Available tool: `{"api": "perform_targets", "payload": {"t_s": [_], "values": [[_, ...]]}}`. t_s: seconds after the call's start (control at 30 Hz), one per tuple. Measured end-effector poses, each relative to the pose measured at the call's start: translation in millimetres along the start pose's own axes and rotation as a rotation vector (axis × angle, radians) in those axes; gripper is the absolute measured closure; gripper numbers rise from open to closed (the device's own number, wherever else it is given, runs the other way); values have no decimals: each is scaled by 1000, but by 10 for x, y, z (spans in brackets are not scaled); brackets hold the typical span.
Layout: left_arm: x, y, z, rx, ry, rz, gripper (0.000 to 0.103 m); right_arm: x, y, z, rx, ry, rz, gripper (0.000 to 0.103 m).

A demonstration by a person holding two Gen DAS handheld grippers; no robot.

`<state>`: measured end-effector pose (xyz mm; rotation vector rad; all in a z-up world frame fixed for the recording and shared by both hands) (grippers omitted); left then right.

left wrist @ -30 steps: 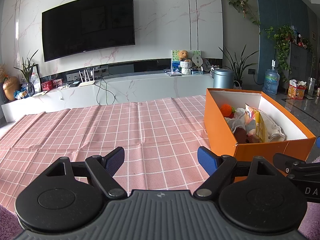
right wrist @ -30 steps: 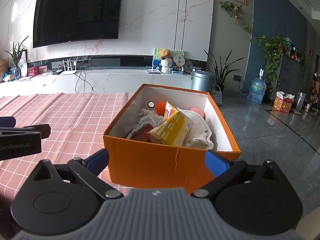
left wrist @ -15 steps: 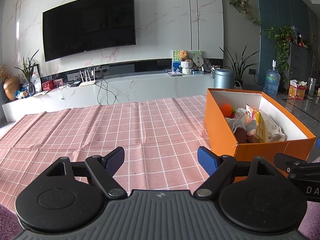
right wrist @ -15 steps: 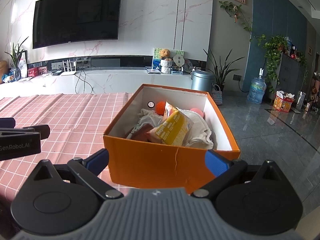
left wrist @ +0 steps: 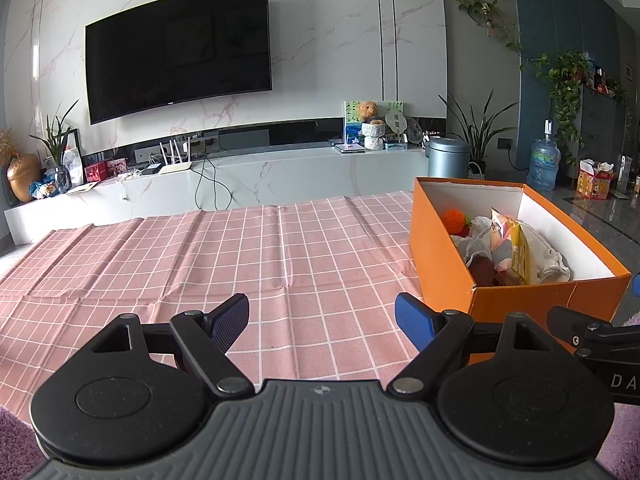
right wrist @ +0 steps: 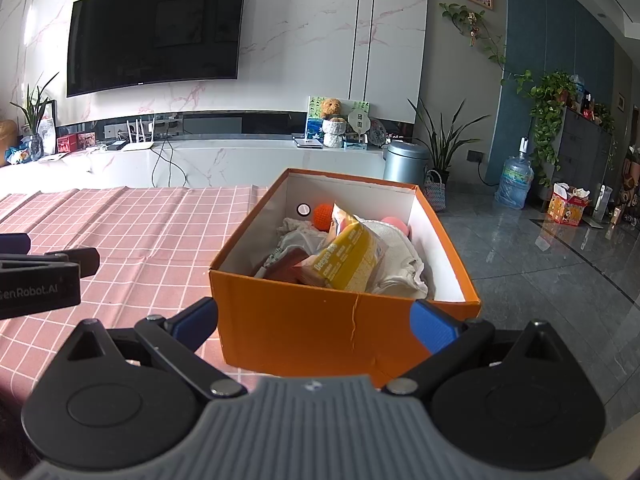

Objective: Organize soft objects

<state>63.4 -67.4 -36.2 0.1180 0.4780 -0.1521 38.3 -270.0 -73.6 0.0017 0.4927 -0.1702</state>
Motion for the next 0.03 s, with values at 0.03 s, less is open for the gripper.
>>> {"api": "perform_targets", "payload": {"t_s": [0.03], "values": [[-2,10,0,-3,-1,0,6,-3,2,-1,-1,0,0,3]]}}
Point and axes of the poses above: each gripper's, at about its wrist camera, not at the fingertips, and x roughly the way its jaws point, y to its left, z to its top, the point moved 2 cm from there along x, roughly the way its jaws point, and after that the axes turned 2 degrees about x, right-handed, at the moved point
